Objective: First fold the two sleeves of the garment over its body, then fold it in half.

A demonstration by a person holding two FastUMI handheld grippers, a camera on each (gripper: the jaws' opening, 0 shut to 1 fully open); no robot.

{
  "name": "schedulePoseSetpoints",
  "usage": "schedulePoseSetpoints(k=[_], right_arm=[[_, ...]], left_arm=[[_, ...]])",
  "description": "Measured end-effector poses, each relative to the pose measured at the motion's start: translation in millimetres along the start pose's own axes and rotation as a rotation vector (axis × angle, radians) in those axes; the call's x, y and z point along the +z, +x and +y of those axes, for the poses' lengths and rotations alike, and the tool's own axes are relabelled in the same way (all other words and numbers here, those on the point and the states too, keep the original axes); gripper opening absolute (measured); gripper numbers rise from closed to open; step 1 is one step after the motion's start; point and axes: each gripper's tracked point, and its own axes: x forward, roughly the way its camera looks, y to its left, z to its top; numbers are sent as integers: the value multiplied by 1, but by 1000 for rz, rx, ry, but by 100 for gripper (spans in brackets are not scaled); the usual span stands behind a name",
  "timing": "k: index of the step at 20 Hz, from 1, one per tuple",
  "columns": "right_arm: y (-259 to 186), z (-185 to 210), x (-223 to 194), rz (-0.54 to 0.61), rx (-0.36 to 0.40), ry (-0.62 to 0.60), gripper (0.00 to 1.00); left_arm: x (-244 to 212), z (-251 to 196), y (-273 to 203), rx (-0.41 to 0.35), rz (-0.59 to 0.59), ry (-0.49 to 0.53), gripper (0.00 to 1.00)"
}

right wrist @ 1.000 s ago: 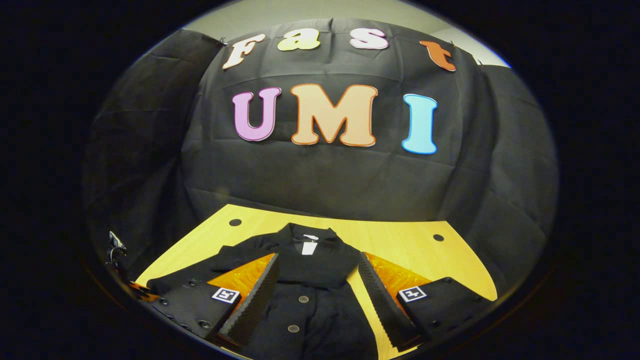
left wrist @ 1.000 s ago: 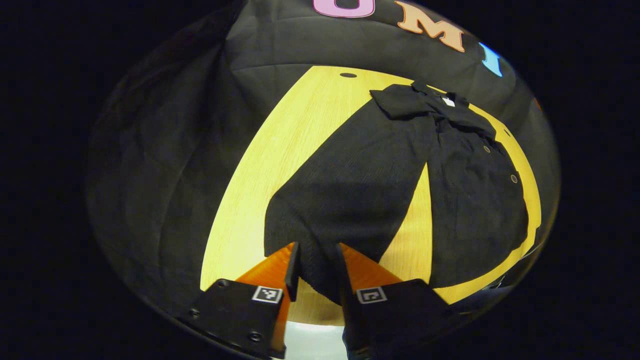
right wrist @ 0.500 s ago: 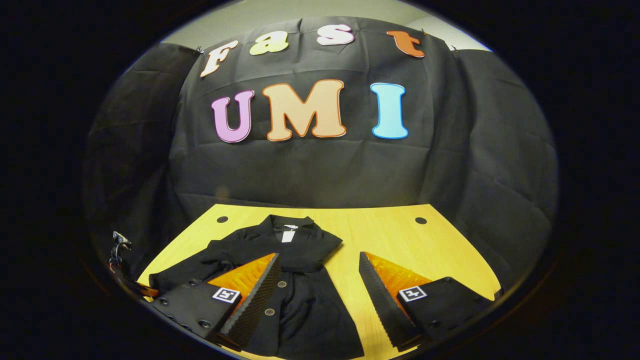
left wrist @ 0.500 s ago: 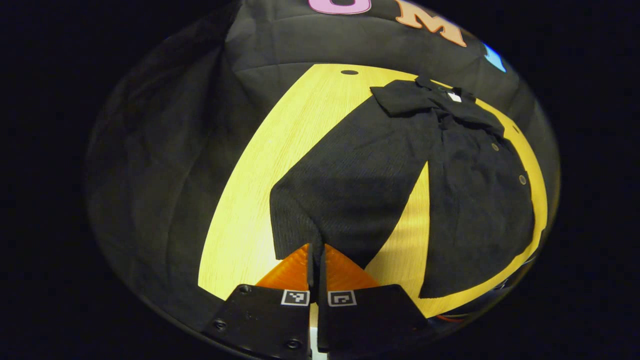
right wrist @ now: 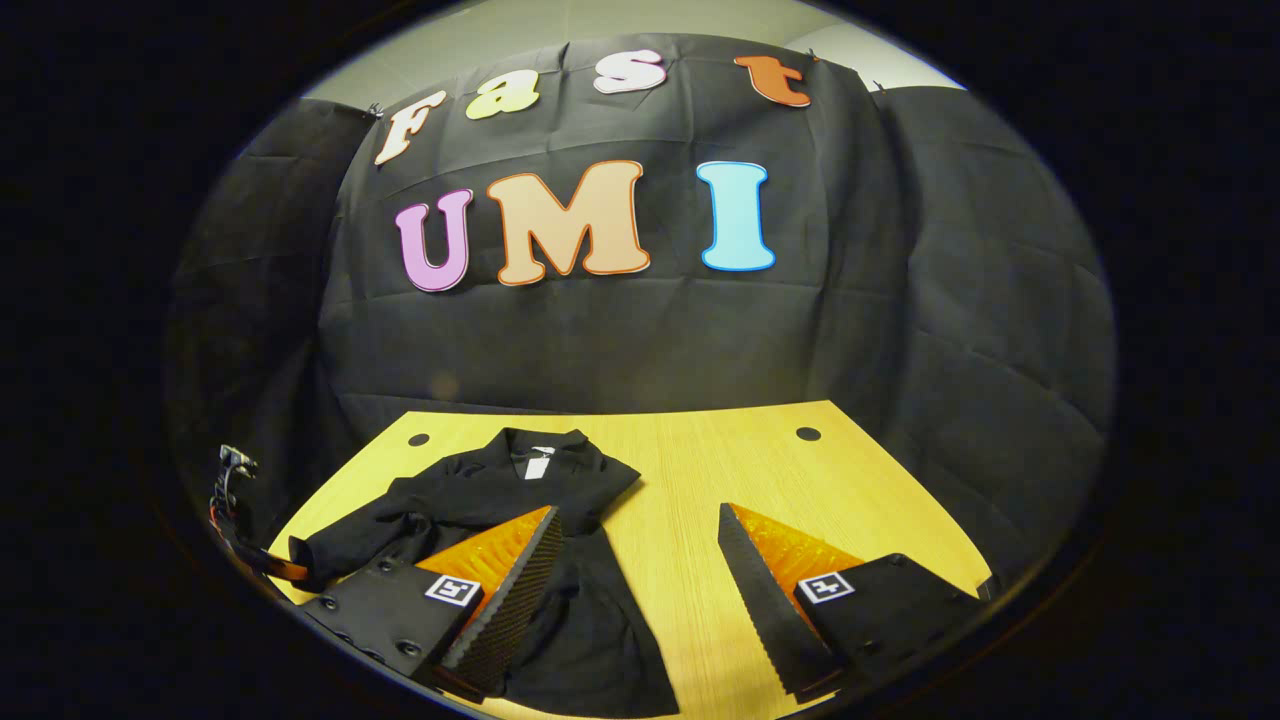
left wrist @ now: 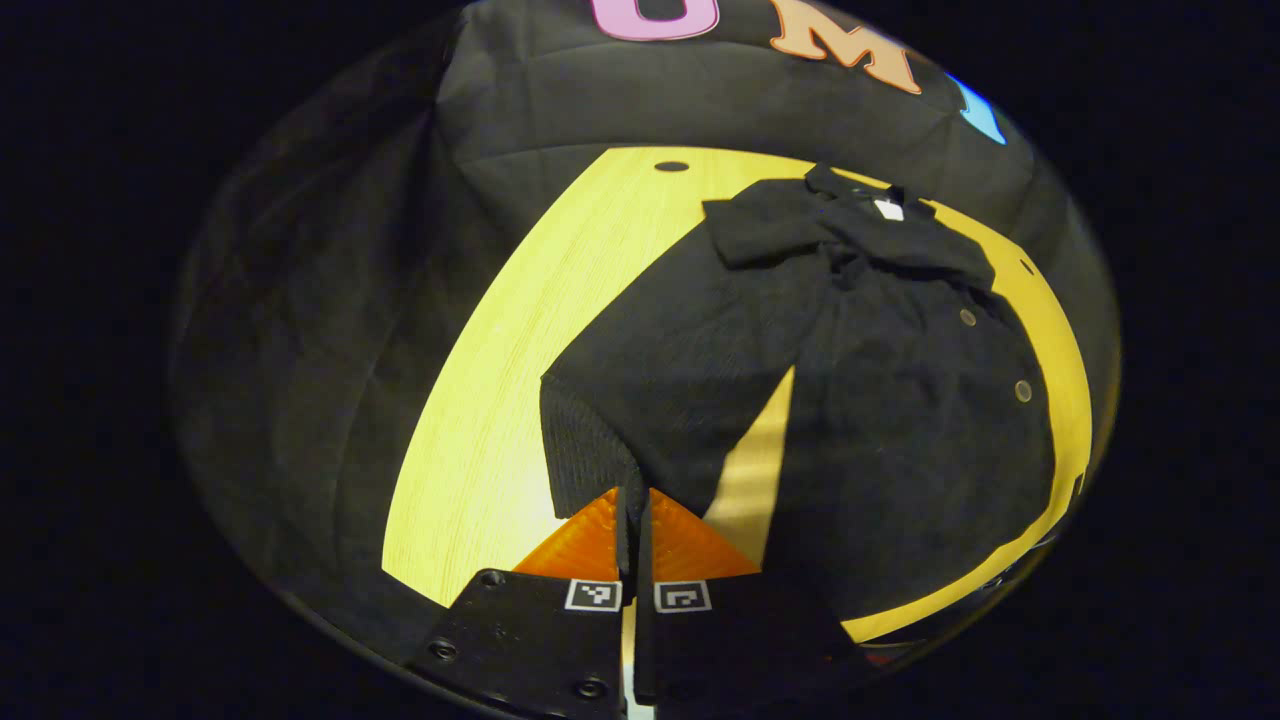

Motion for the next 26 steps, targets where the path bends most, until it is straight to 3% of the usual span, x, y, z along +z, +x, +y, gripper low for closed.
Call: schedulePoseSetpoints(k=[5, 12, 19, 26], right_arm=[[-2, -26, -7, 9, 5, 19, 99], [-21, -60, -23, 12, 0, 48, 99], [-40, -95, -33, 13, -27, 114, 98], [-59, -123, -56, 49, -70, 188, 99]], left_arm=[[73, -40, -23, -17, -134, 85, 0], [180, -156, -20, -113, -299, 220, 0], [216, -286, -9, -247, -342, 322, 0], [237, -378, 8, -297, -357, 342, 0]])
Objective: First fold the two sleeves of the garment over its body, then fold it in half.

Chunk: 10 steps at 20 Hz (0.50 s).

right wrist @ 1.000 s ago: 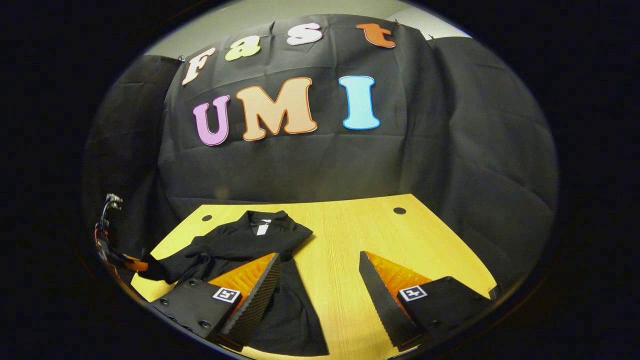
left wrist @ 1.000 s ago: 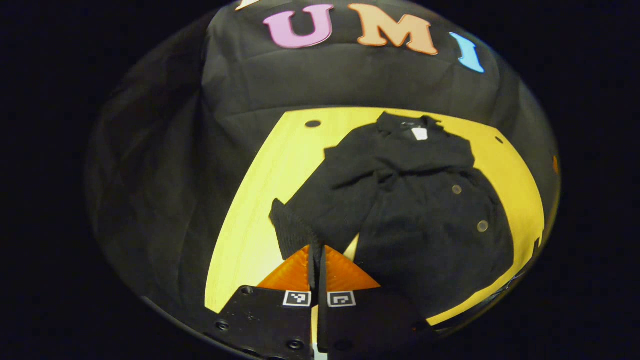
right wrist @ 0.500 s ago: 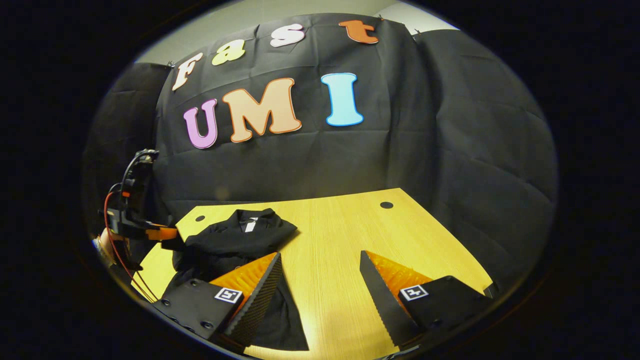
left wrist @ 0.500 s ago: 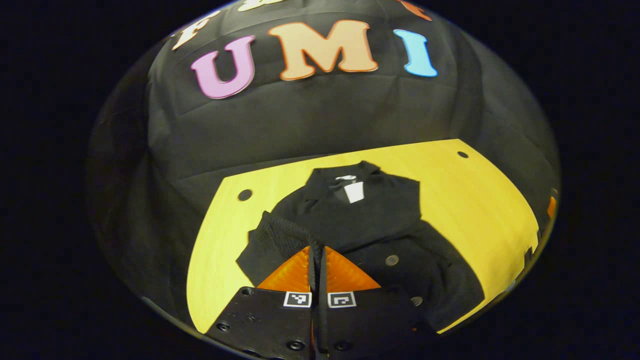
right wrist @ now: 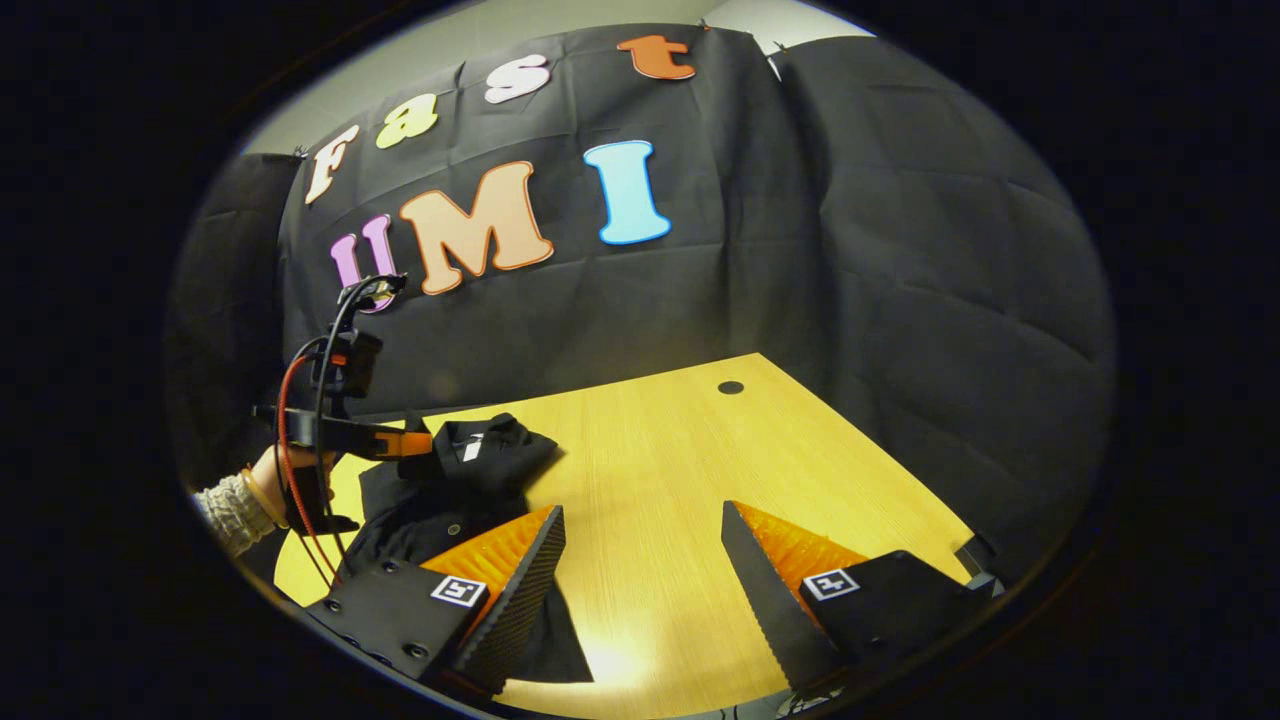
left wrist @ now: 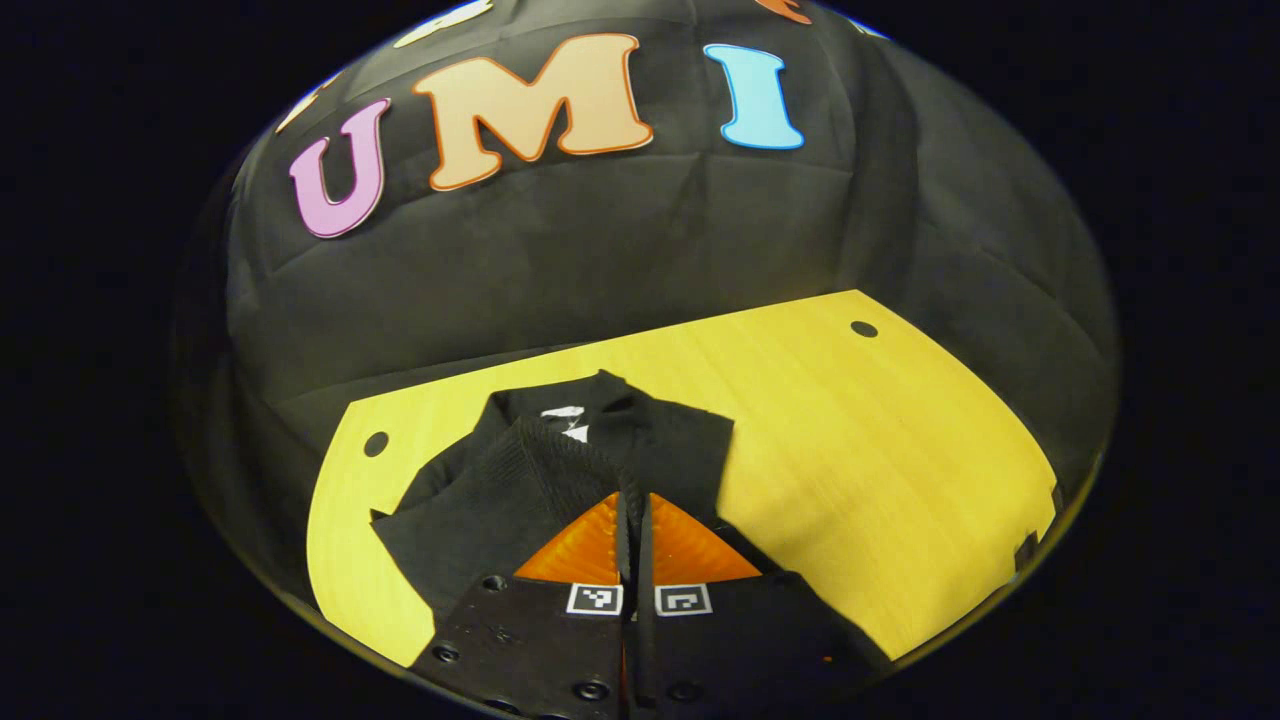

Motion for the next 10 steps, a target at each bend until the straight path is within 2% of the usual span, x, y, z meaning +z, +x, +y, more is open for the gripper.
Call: schedulePoseSetpoints(k=[6, 10], right_arm=[[-4, -18, -20, 38, -27, -4, 99], [-1, -15, -24, 52, -17, -3, 99]], left_arm=[[26, -50, 38, -21, -39, 89, 0], [27, -70, 56, -26, -30, 125, 0]])
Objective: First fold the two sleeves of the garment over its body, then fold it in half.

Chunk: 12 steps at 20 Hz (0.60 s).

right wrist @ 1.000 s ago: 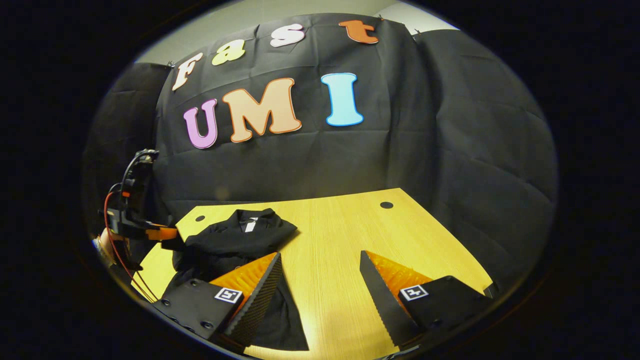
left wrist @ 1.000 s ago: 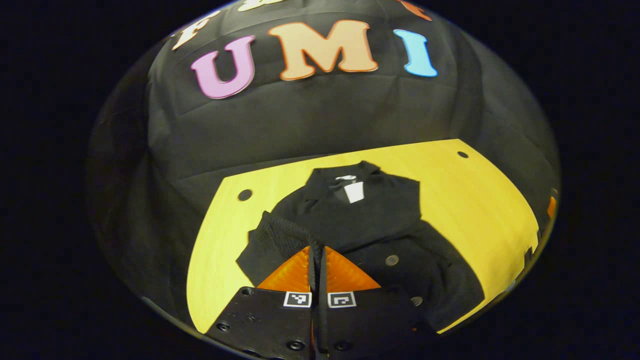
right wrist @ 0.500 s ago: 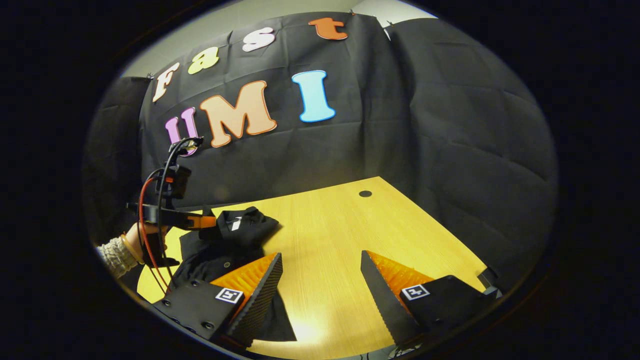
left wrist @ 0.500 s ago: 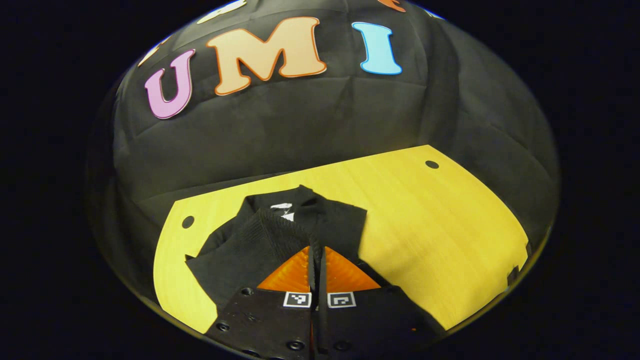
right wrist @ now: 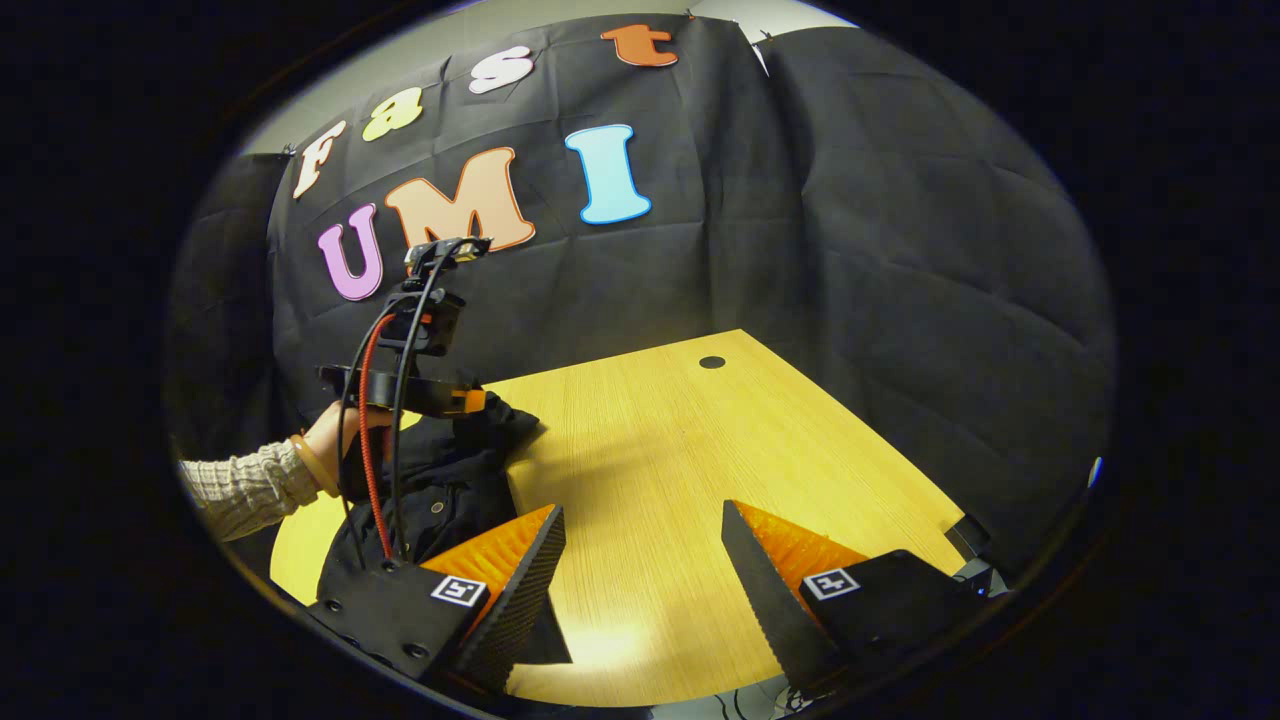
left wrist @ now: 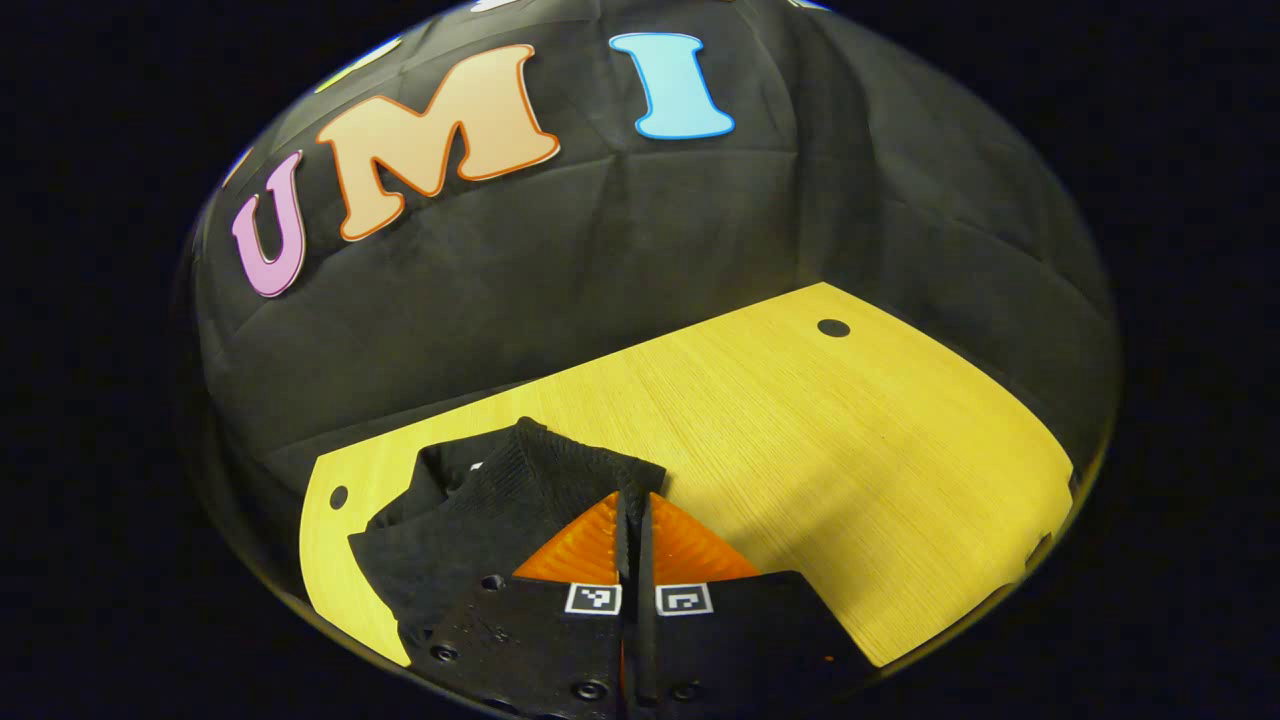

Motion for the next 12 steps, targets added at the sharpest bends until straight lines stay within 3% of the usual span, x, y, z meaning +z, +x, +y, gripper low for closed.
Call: schedulePoseSetpoints(k=[3, 5, 7, 9, 10, 12], right_arm=[[6, 5, 3, 3, 12, -1, 95], [10, 9, 4, 6, 22, -5, 99], [16, 13, 4, 14, 33, -16, 99], [22, 17, 5, 21, 49, -26, 99], [27, 19, 4, 28, 54, -32, 95], [34, 24, 0, 49, 70, -41, 99]], left_arm=[[-4, -7, 9, 0, 32, 35, 0], [-5, -11, 13, -17, 40, 43, 0], [-1, -16, 10, -49, 25, 50, 6], [12, -10, 2, -33, -9, 75, 10], [18, -7, -2, -23, -28, 90, 43], [30, 0, -13, -3, -65, 122, 66]])
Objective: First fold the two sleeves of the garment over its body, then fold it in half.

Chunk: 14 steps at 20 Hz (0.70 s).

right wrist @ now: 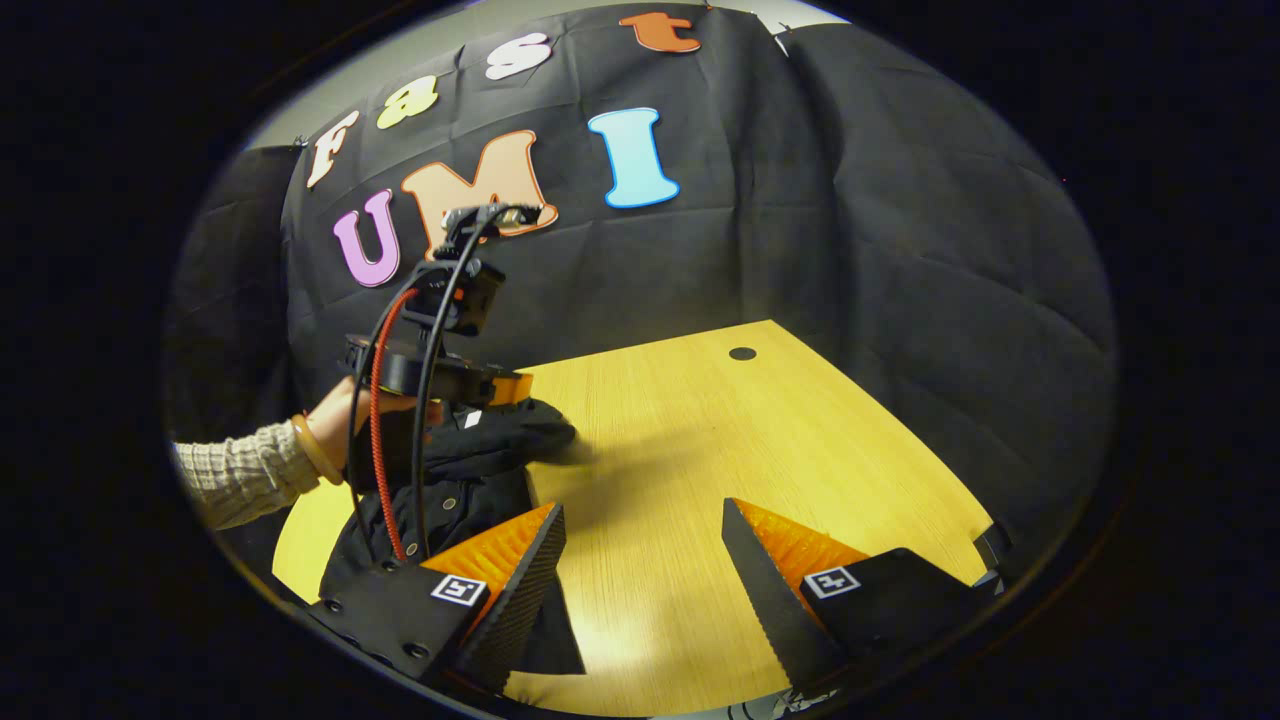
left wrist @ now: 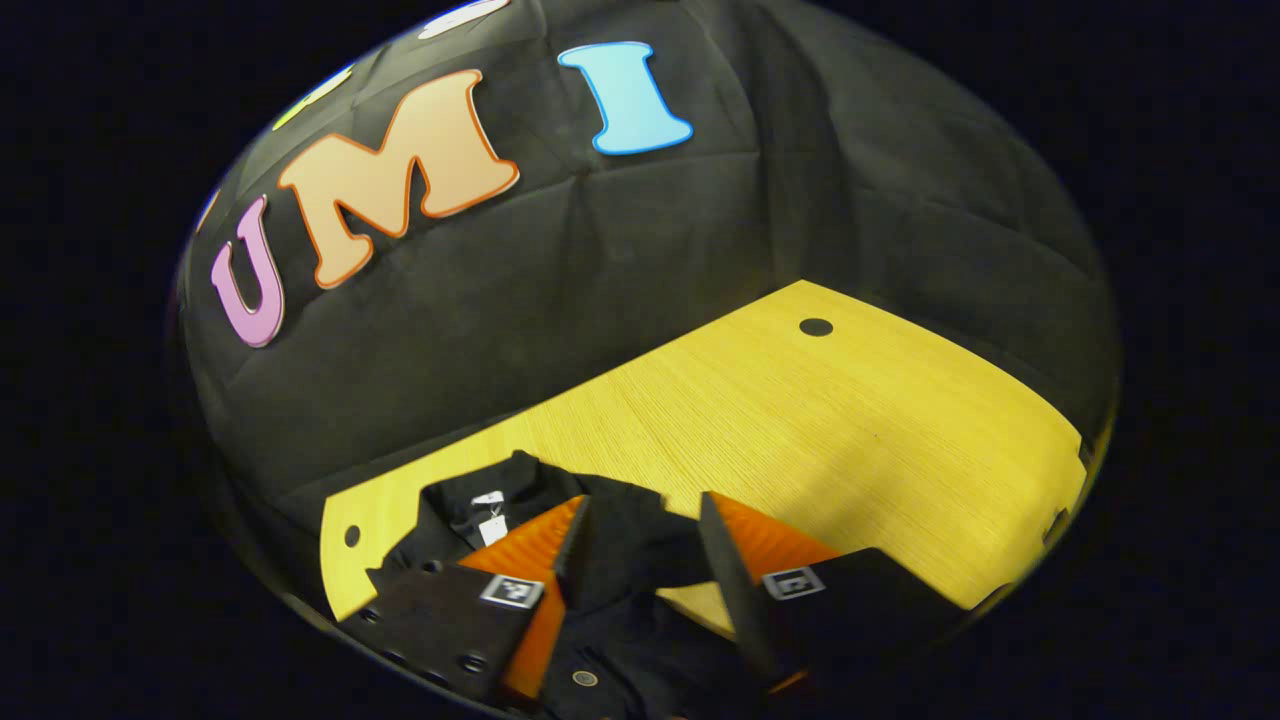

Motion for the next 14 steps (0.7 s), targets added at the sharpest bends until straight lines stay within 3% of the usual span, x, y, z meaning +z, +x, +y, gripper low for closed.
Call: schedulePoseSetpoints(k=[2, 9, 14], right_arm=[[4, 11, 0, 4, 30, -11, 99], [12, 49, -12, 33, 153, -83, 99], [12, 71, -34, 67, 220, -165, 99]], left_arm=[[14, 18, -14, 56, -38, 33, 94], [32, 73, -88, 177, -170, -8, 94], [-18, 107, -151, 276, -154, -155, 94]])
